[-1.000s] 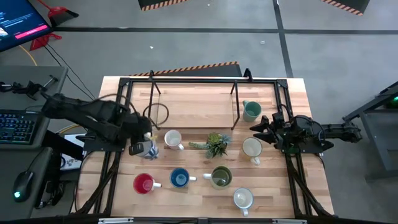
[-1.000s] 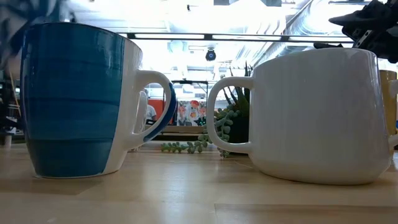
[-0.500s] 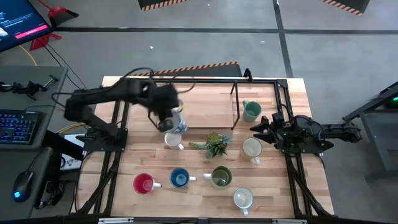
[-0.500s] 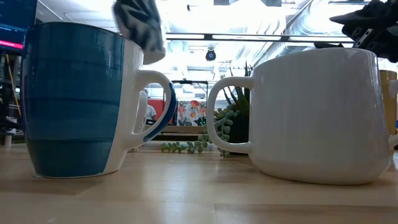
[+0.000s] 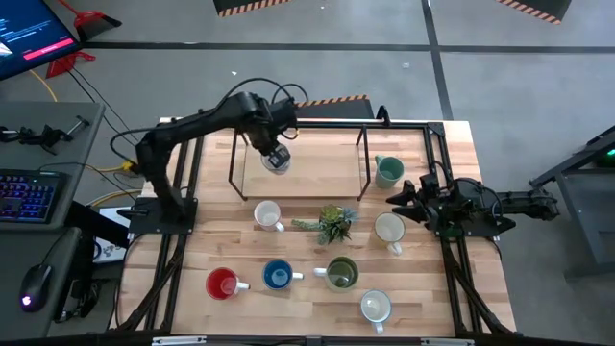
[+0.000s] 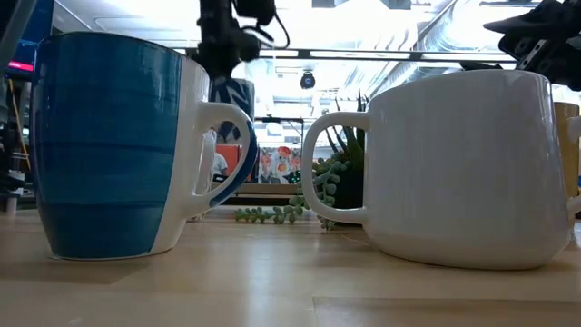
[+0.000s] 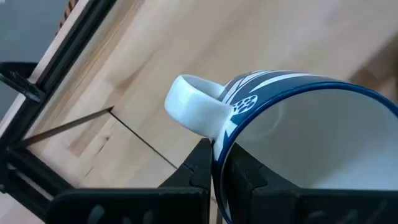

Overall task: Place coffee mugs
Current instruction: Put the blue patterned mug on the shelf

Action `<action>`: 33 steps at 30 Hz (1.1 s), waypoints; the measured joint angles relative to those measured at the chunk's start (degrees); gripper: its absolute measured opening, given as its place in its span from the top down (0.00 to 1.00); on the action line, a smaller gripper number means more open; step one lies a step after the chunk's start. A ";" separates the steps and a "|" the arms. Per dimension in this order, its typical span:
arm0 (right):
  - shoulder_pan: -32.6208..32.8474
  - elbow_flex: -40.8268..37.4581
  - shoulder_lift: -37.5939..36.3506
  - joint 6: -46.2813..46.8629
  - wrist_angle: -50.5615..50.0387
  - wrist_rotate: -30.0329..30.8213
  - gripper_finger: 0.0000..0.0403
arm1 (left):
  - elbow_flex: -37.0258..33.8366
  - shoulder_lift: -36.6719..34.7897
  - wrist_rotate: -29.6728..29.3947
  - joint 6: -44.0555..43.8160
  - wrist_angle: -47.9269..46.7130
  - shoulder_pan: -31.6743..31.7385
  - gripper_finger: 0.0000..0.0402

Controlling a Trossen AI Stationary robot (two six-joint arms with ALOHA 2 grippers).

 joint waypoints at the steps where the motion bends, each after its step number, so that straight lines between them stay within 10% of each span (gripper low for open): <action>1: -0.01 0.00 0.01 0.00 0.00 -0.36 0.48 | 0.00 0.57 0.11 0.65 0.03 0.46 0.98; 24: 0.00 0.15 0.01 1.32 0.52 -1.67 0.48 | -0.02 11.18 7.26 0.21 6.91 4.38 0.98; 33: 0.00 0.20 0.01 -0.21 0.42 -2.39 0.48 | -0.02 10.86 8.20 -0.26 9.19 4.12 0.80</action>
